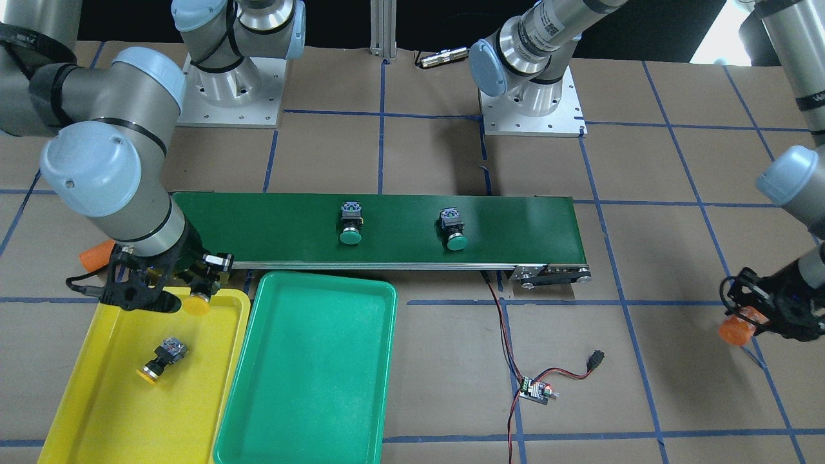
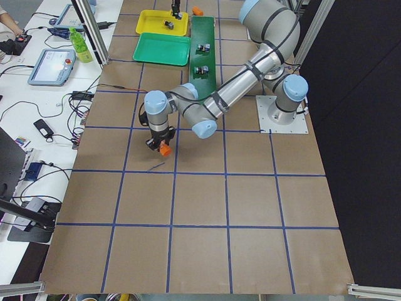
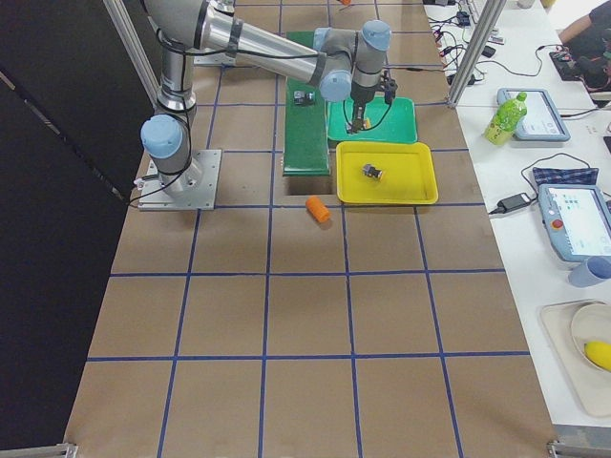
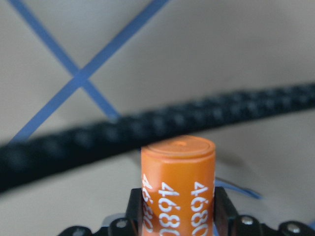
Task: Sort buttons by color to trays
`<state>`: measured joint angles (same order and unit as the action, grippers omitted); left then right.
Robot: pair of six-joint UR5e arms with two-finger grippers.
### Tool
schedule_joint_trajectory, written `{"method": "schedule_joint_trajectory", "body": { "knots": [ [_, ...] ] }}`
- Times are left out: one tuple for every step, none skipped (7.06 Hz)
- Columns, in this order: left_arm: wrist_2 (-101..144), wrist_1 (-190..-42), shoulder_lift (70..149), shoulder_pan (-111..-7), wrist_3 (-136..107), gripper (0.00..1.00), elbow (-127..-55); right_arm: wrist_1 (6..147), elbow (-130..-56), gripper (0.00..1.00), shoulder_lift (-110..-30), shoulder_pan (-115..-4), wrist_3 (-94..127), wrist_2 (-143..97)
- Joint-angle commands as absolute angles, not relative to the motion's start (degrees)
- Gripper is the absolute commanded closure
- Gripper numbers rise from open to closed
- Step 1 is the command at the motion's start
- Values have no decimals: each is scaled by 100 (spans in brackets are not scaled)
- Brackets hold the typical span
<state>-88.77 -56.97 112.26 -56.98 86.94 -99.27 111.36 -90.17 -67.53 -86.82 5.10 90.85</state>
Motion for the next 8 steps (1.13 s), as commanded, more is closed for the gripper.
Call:
{"method": "schedule_joint_trajectory", "body": {
  "knots": [
    [-8693, -5625, 10007, -6202, 9052, 100, -11211, 11950, -8789, 94, -5953, -8508, 484, 9035],
    [-8718, -5642, 9602, -6753, 9088, 100, -11354, 11944, -8798, 49, -5794, -8438, 457, 9087],
    [-8754, -5730, 9345, -7237, 9079, 100, -11503, 11944, -8798, 10, -5809, -8420, 257, 9027],
    [-8780, -5730, 9125, -7581, 9079, 100, -11749, 11936, -8789, 0, -5888, -8411, 194, 9044],
    [-8780, -5730, 8975, -7846, 9079, 100, -11995, 11675, -8798, 0, -6228, -8411, 193, 9061],
    [-8780, -5739, 8834, -8014, 9097, 100, -12154, 10871, -8807, 0, -6780, -8429, 193, 9035],
    [-8772, -5713, 8824, -8181, 9149, 100, -12381, 10159, -8815, 0, -7333, -8464, 193, 9035],
    [-8771, -5652, 8824, -8339, 9384, 100, -12445, 9612, -8894, 0, -7835, -8490, 219, 9018]
  ]
}}
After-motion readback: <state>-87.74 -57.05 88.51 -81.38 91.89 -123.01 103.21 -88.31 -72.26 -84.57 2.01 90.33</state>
